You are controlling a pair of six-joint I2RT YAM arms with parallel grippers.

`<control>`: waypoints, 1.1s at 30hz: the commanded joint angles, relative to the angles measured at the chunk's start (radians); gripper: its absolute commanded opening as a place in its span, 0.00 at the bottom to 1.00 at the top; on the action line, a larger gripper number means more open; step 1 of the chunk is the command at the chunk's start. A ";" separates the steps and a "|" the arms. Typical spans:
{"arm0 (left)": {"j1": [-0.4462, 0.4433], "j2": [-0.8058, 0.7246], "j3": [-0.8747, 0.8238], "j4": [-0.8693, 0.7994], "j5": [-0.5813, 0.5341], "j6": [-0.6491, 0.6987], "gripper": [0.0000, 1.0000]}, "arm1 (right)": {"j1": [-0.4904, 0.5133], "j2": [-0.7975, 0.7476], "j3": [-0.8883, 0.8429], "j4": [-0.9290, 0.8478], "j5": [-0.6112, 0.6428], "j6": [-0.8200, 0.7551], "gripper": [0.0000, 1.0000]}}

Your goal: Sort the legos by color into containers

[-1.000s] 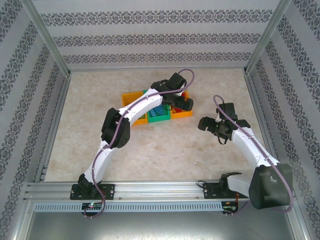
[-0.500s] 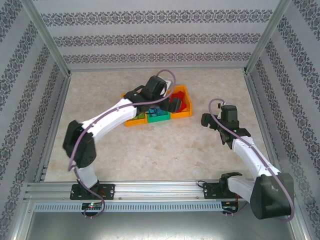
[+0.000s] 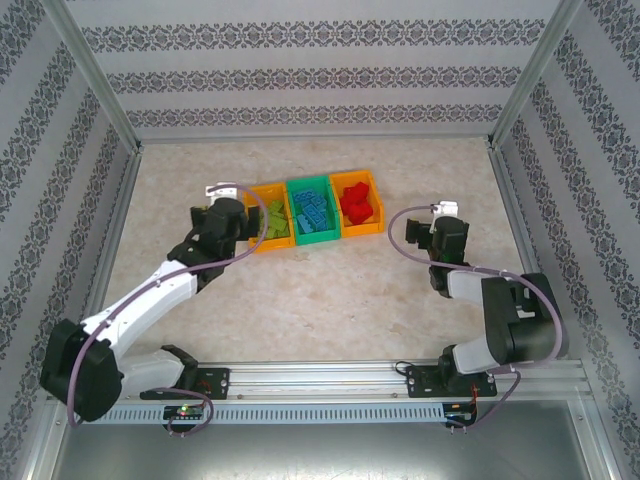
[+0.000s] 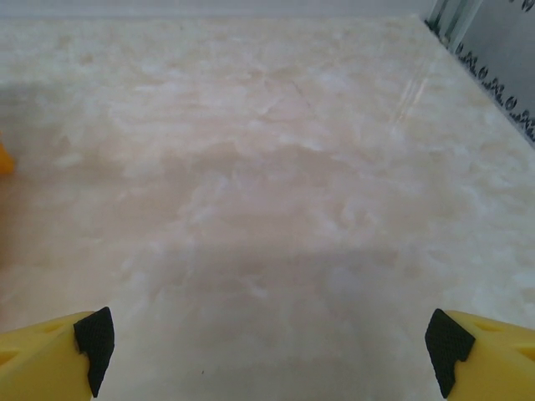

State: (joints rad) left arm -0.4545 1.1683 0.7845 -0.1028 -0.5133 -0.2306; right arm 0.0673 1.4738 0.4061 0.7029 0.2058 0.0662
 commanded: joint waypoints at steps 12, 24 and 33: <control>0.220 -0.012 -0.357 0.488 -0.068 0.166 0.99 | -0.024 0.034 -0.030 0.203 -0.049 -0.026 0.98; 0.353 0.224 -0.379 0.794 0.256 0.223 0.99 | -0.024 0.034 -0.030 0.204 -0.050 -0.026 0.98; 0.401 0.347 -0.376 0.915 0.412 0.249 0.99 | -0.024 0.033 -0.030 0.203 -0.050 -0.026 0.98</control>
State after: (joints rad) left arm -0.0887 1.5028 0.3737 0.7734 -0.1913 -0.0029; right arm 0.0540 1.5101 0.3710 0.8696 0.1741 0.0483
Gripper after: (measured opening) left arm 0.994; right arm 0.982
